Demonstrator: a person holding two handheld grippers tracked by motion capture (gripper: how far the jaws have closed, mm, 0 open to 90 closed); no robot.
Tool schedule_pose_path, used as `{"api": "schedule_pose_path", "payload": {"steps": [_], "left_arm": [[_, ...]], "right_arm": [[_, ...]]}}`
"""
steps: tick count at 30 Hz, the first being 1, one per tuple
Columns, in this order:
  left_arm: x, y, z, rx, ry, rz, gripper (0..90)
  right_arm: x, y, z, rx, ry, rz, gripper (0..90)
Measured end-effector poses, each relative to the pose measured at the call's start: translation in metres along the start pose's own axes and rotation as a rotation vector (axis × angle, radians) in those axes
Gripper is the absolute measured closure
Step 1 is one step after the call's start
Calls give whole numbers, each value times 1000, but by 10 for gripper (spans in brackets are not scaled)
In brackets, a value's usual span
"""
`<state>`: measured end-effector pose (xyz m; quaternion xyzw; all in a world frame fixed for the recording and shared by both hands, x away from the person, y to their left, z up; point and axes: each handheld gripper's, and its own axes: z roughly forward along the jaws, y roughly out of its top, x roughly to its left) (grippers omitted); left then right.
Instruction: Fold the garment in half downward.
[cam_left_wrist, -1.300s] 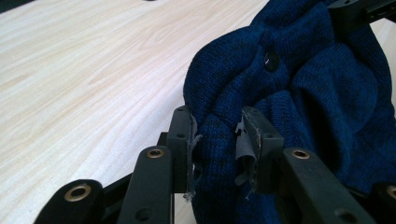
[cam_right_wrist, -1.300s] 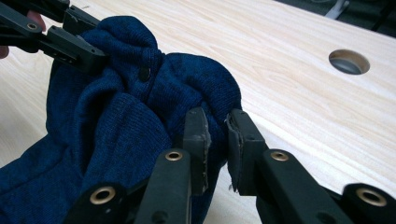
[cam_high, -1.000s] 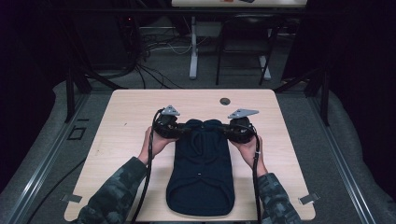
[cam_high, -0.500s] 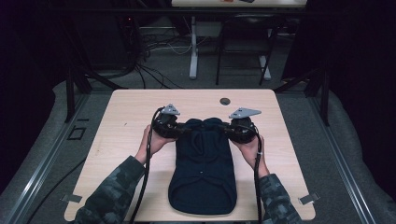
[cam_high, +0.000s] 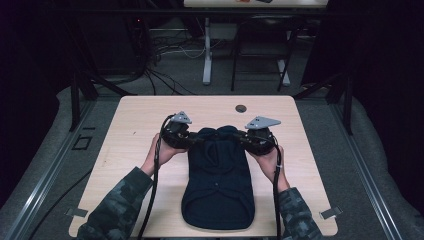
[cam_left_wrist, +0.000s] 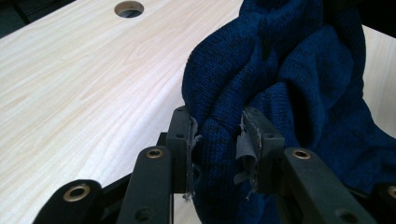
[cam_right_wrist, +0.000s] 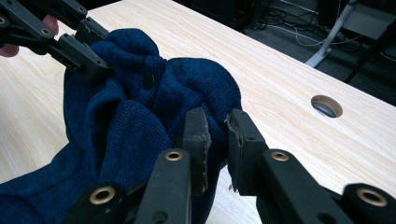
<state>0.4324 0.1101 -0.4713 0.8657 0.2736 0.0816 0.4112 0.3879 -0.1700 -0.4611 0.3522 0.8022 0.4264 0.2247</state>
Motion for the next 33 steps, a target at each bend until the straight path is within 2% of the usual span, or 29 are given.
{"api": "schedule_pose_path", "payload": {"steps": [5,10,19,23,27,30,33], "left_arm": [[-1,1,-4,-26,0,13,692],[-5,2,-8,-54,25,42,704],[-14,7,-12,-78,74,100,710],[-16,8,-13,-76,76,119,710],[-17,9,-15,-83,77,127,710],[-18,10,-17,-78,57,137,706],[-19,10,-17,-48,47,150,693]], "right_arm": [[0,0,-2,-14,-1,3,787],[-2,0,-6,-12,18,13,782],[-8,0,-11,33,47,32,765],[-9,1,-12,49,59,45,762],[-8,2,-14,50,49,33,772],[-4,3,-17,-3,18,21,785],[2,5,-19,-34,-23,-26,791]]}}
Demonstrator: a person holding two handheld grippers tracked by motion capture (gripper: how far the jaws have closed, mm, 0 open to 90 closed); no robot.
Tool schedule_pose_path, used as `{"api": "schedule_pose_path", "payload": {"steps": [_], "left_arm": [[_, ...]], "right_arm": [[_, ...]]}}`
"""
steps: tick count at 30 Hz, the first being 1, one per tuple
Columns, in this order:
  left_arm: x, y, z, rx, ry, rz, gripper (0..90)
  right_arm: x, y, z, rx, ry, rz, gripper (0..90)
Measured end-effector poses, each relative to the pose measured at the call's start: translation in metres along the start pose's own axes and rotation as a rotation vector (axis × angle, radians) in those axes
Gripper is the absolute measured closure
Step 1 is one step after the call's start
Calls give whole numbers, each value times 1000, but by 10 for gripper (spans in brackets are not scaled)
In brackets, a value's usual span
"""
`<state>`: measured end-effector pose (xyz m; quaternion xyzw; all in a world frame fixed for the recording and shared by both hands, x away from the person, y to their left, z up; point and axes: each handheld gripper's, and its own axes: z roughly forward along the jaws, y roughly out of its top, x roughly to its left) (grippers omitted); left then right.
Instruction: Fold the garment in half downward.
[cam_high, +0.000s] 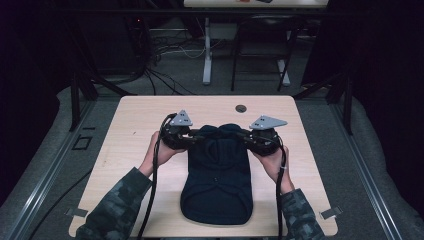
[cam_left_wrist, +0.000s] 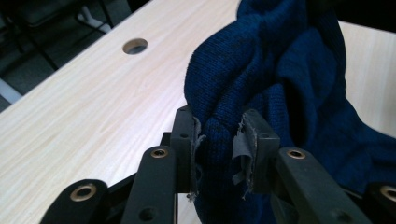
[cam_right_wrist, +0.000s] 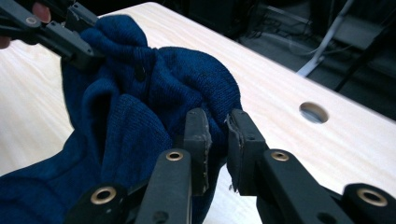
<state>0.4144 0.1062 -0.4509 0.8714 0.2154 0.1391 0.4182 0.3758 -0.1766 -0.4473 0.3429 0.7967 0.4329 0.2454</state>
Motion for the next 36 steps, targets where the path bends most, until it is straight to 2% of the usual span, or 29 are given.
{"api": "schedule_pose_path", "payload": {"steps": [4,8,9,16,19,22,26,27,29,31,35,36], "left_arm": [[-1,0,-2,6,7,14,695],[-1,1,-5,-21,38,28,708],[-2,2,-6,-26,47,36,710],[-7,7,-7,-23,86,87,715],[-8,11,-8,-29,91,98,715],[-6,16,-9,-33,101,102,714],[-3,25,-14,-54,122,113,713],[-3,26,-16,-54,115,111,711],[-2,24,-15,-15,60,109,700],[0,19,-11,27,16,80,679],[2,9,-3,68,-14,48,656],[2,7,-1,72,-15,47,656]], "right_arm": [[2,0,1,-14,-7,-11,791],[1,0,-1,-8,6,-20,783],[0,0,-1,-6,18,-8,778],[-7,3,1,77,66,33,745],[-7,3,0,76,40,27,772],[-4,6,-2,32,-22,-2,791],[-1,12,-4,-21,-73,-37,795],[0,13,-4,-37,-83,-42,795],[1,13,-6,-37,-86,-63,796],[4,10,-5,-43,-87,-76,796],[9,5,-2,-49,-88,-101,797],[10,4,-1,-36,-86,-108,797]]}}
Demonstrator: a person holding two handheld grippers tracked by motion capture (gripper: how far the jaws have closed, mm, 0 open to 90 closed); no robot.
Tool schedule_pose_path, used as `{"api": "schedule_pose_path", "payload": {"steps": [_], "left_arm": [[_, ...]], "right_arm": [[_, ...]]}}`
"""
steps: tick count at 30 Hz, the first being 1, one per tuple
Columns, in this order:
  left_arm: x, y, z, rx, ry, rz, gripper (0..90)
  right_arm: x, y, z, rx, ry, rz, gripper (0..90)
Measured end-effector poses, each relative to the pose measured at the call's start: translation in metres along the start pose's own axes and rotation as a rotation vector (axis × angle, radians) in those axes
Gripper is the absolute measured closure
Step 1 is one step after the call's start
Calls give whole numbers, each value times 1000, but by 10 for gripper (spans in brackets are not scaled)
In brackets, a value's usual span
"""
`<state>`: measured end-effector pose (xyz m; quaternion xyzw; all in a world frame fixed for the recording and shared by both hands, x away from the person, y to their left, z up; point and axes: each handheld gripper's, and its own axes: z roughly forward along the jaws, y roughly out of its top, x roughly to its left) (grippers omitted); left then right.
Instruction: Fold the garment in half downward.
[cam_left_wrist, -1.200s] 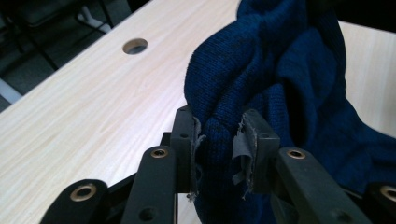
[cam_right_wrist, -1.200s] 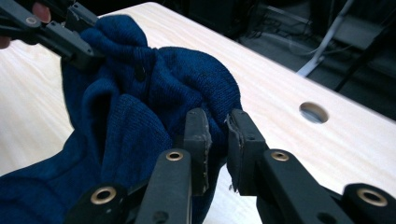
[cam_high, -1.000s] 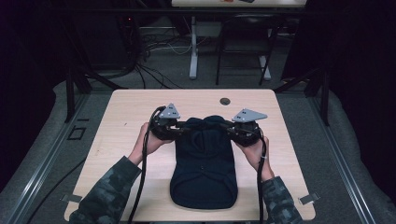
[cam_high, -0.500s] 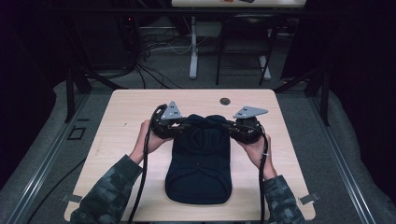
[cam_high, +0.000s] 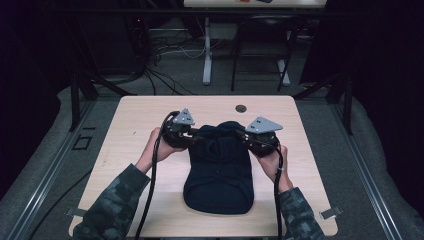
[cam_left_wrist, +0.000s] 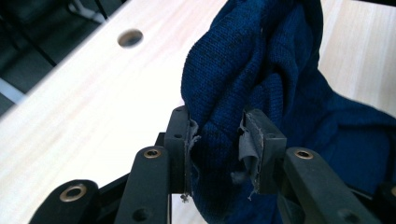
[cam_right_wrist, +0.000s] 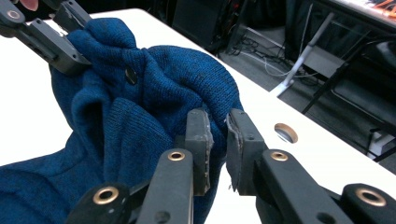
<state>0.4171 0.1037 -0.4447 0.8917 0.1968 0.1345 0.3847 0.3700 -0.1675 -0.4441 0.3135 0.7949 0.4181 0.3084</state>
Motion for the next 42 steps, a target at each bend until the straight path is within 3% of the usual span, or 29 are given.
{"api": "schedule_pose_path", "payload": {"steps": [4,10,14,19,22,24,30,42], "left_arm": [[-1,-3,2,-5,9,6,687],[-4,-2,-1,-31,49,29,714],[-8,0,-1,-31,75,56,714],[-15,2,2,-14,115,105,714],[-17,2,2,-22,110,107,713],[-18,2,3,-21,98,100,710],[-18,2,3,-16,69,78,690],[-21,-5,3,-2,50,56,626]], "right_arm": [[1,-2,2,8,12,-4,792],[-5,-3,3,53,74,44,745],[-10,-5,4,139,133,80,736],[-14,-9,5,181,193,117,680],[-14,-12,6,206,215,127,649],[-14,-14,5,220,218,125,680],[-13,-20,2,217,219,114,764],[-6,-23,-5,206,212,84,799]]}}
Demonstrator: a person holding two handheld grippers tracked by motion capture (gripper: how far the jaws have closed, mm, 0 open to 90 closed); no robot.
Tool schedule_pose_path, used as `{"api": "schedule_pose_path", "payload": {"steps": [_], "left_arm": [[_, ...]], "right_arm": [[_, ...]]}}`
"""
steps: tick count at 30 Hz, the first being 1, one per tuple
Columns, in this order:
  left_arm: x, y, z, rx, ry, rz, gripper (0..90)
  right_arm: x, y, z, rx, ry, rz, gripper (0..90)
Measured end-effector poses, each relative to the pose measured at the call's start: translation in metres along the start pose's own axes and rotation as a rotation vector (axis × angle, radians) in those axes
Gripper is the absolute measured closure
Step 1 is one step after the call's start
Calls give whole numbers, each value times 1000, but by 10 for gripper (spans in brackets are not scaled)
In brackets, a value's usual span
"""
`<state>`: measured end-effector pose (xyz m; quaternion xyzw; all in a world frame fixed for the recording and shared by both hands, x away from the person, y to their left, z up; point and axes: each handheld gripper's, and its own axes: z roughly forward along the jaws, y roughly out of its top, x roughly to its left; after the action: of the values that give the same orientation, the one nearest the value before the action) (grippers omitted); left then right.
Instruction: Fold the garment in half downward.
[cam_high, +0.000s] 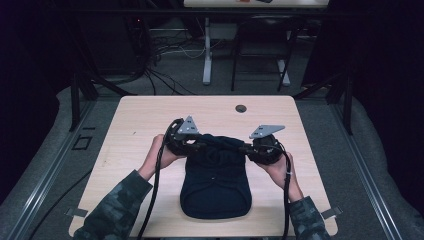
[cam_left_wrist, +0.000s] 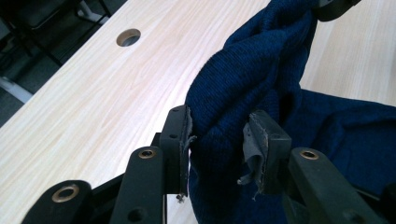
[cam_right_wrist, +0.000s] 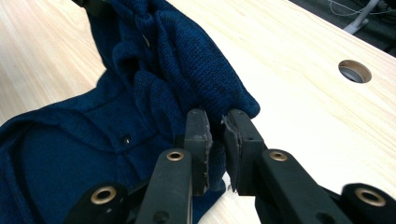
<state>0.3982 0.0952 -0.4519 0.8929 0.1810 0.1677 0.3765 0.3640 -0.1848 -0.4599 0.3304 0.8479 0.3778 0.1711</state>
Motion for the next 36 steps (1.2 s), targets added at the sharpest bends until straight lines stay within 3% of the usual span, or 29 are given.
{"api": "schedule_pose_path", "payload": {"steps": [6,25,36], "left_arm": [[-2,-6,-1,-6,-5,-14,649],[-17,-18,-5,-21,-14,3,645],[-26,-27,-5,-38,-30,-14,655]], "right_arm": [[4,-2,0,0,0,-10,804],[13,-13,-2,16,24,-30,796],[19,-20,-4,35,27,-43,797]]}}
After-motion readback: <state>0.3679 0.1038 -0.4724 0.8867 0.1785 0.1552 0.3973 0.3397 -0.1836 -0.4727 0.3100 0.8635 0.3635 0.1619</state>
